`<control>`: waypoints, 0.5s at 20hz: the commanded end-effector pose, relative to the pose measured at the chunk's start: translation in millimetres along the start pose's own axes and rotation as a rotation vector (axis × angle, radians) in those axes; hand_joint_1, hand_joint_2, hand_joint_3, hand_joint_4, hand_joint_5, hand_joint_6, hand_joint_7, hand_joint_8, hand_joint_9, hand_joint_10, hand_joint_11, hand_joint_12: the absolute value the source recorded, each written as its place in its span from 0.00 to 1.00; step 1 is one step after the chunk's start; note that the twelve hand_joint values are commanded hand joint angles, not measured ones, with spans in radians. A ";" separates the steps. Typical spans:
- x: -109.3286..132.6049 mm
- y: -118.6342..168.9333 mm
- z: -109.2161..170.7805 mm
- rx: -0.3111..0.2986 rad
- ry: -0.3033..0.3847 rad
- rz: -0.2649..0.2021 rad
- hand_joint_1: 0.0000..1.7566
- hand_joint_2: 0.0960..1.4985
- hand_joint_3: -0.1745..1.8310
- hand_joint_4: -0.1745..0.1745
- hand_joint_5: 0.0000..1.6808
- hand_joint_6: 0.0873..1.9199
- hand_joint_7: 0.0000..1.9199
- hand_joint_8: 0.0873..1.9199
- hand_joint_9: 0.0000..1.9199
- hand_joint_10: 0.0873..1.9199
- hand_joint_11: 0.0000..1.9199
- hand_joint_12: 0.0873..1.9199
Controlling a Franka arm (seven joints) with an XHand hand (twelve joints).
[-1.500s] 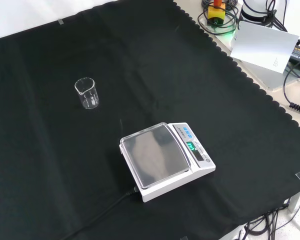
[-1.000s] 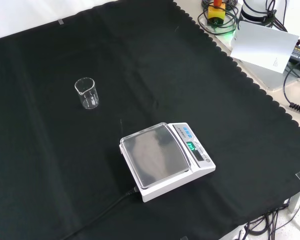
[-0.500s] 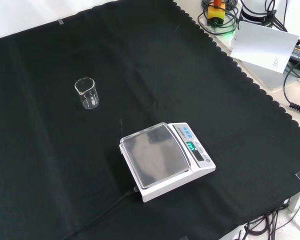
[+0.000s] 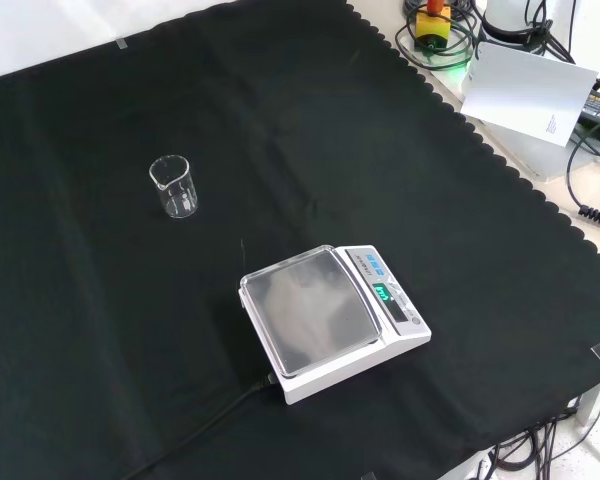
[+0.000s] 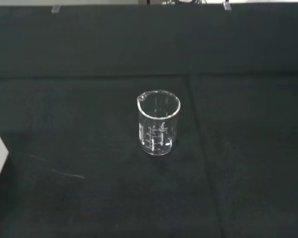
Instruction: Pick up the beaker.
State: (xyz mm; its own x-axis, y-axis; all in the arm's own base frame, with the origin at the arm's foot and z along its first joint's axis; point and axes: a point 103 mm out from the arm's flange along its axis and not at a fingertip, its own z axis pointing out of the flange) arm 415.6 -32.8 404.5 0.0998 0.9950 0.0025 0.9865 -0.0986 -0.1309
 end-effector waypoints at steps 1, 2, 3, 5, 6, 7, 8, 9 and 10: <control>-2.9 101.4 41.6 0.026 -0.006 -0.041 0.20 0.42 0.19 0.53 0.03 0.00 0.00 0.30 0.08 0.40 0.00 0.72; 0.7 108.3 49.1 0.040 -0.008 -0.049 0.20 0.42 0.19 0.53 0.02 0.00 0.00 0.30 0.08 0.40 0.00 0.72; 4.1 114.8 57.7 0.057 -0.015 -0.058 0.20 0.42 0.19 0.53 0.02 0.00 0.00 0.30 0.08 0.40 0.00 0.72; 9.3 124.8 75.2 0.087 -0.016 -0.070 0.20 0.42 0.18 0.53 0.01 0.00 0.00 0.28 0.07 0.40 0.00 0.71; 11.5 128.2 83.3 0.100 -0.013 -0.075 0.20 0.42 0.18 0.53 0.01 0.00 0.00 0.27 0.07 0.40 0.00 0.70; 14.9 131.5 91.5 0.110 -0.013 -0.081 0.20 0.43 0.18 0.53 0.00 0.00 0.00 0.26 0.07 0.40 0.00 0.69; 18.2 134.2 98.4 0.120 -0.018 -0.091 0.20 0.43 0.18 0.53 0.00 0.00 0.00 0.25 0.06 0.40 0.00 0.69; 20.8 136.6 105.2 0.132 -0.015 -0.092 0.20 0.43 0.17 0.53 0.00 0.00 0.00 0.24 0.06 0.40 0.00 0.69; 23.4 138.7 111.3 0.140 -0.009 -0.095 0.20 0.43 0.17 0.53 0.00 0.00 0.00 0.23 0.06 0.40 0.00 0.68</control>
State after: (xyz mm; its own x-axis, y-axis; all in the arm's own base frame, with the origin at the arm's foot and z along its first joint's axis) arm 490.2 -36.7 339.6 0.0629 0.9980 -0.0118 0.9745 -0.0639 -0.2152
